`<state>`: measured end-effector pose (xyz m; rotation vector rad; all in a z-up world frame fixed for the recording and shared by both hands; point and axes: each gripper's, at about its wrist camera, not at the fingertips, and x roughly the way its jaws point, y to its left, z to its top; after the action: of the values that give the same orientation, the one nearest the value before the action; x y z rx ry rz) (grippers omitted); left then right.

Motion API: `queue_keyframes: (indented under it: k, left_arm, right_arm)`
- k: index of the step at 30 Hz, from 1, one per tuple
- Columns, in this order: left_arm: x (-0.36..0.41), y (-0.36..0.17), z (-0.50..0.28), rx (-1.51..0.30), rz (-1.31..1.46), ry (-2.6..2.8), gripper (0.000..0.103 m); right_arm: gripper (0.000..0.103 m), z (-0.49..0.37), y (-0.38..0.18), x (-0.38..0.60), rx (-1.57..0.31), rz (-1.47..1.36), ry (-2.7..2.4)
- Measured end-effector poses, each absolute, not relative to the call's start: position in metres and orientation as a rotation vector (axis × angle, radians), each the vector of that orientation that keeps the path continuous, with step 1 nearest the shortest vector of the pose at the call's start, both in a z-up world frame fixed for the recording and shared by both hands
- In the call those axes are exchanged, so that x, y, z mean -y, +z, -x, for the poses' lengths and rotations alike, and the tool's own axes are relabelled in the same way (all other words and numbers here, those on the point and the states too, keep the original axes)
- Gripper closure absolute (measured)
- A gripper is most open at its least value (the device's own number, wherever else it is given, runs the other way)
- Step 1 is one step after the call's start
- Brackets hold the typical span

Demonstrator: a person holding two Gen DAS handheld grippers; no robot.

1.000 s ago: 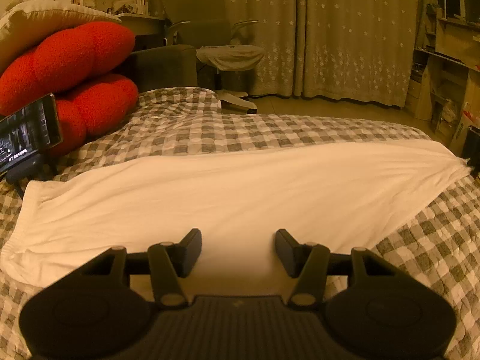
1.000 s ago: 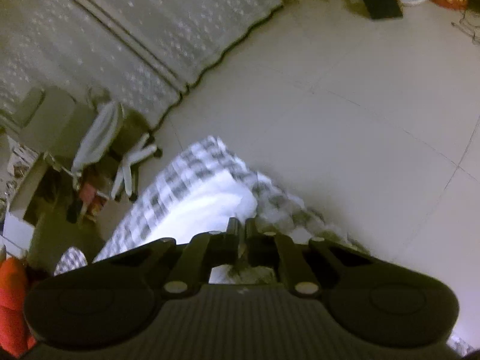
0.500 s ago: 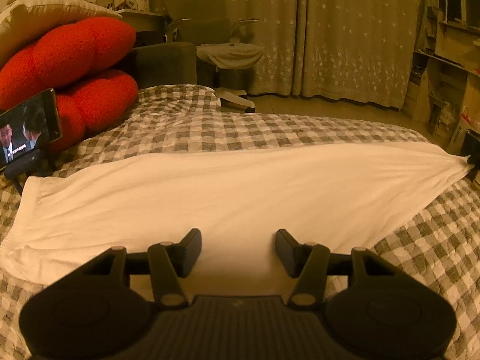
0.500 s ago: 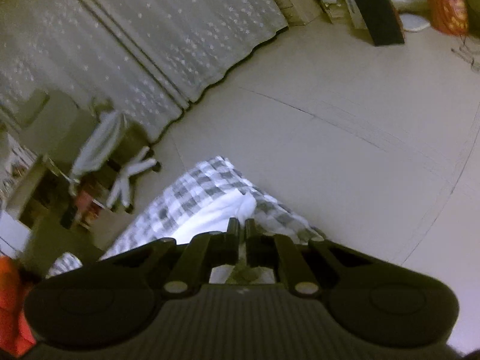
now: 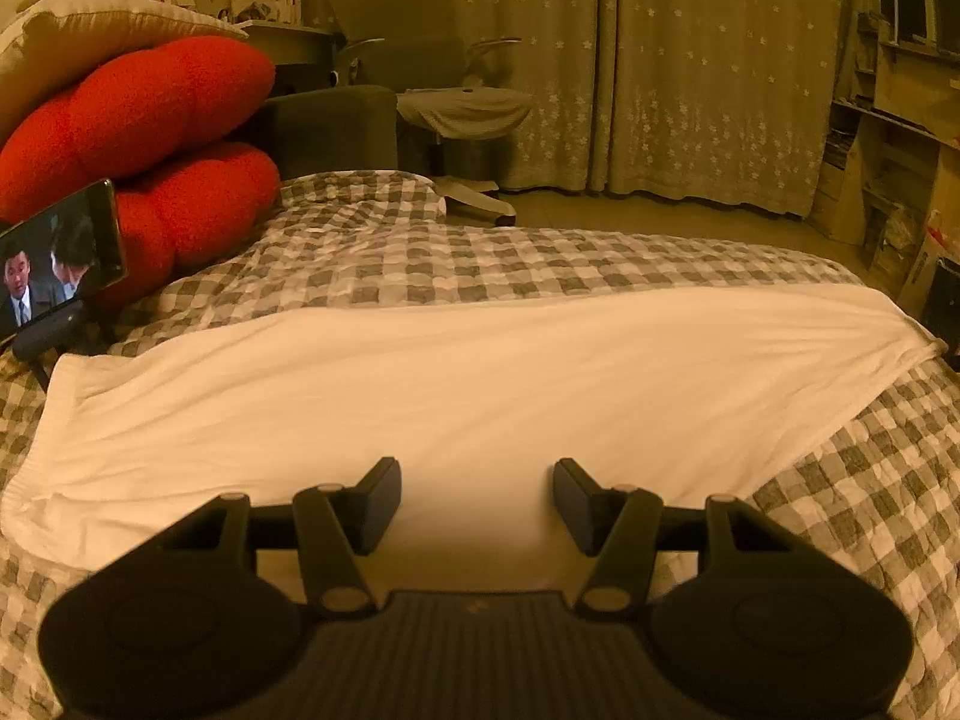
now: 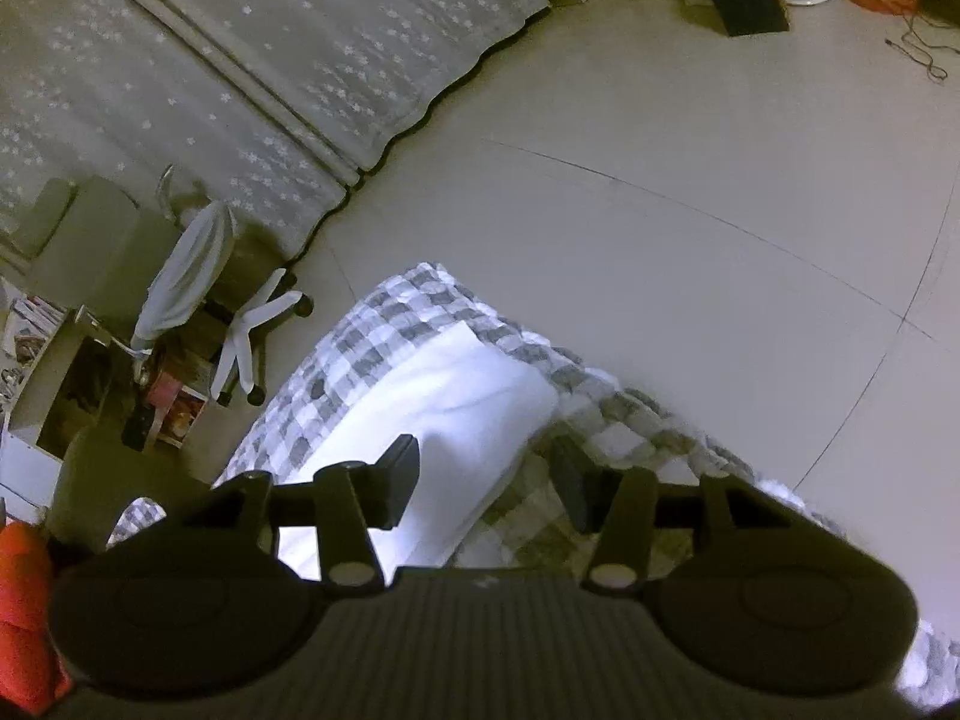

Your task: Fold clothes

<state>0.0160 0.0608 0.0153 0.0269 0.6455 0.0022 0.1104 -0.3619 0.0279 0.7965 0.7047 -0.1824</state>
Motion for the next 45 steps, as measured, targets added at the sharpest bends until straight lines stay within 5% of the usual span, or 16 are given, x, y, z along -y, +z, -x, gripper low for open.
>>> queue_keyframes:
  k: [9, 11, 15, 45]
  left_arm:
    - [-0.06, 0.015, -0.016, -0.644, -0.034, 0.005, 0.045]
    - [-0.06, 0.015, -0.016, -0.645, -0.033, 0.006, 0.045]
    - [-0.061, 0.015, -0.016, -0.645, -0.026, 0.004, 0.045]
    - [-0.096, 0.019, -0.069, -0.655, 0.043, 0.063, 0.044]
  right_arm:
    - [0.062, -0.114, 0.025, 0.357, -0.681, -0.748, -0.194]
    - [0.078, -0.114, 0.024, 0.357, -0.675, -0.748, -0.201]
    - [0.095, -0.114, 0.022, 0.356, -0.664, -0.741, -0.212]
    - [0.097, -0.118, 0.03, 0.344, -0.611, -0.693, -0.175]
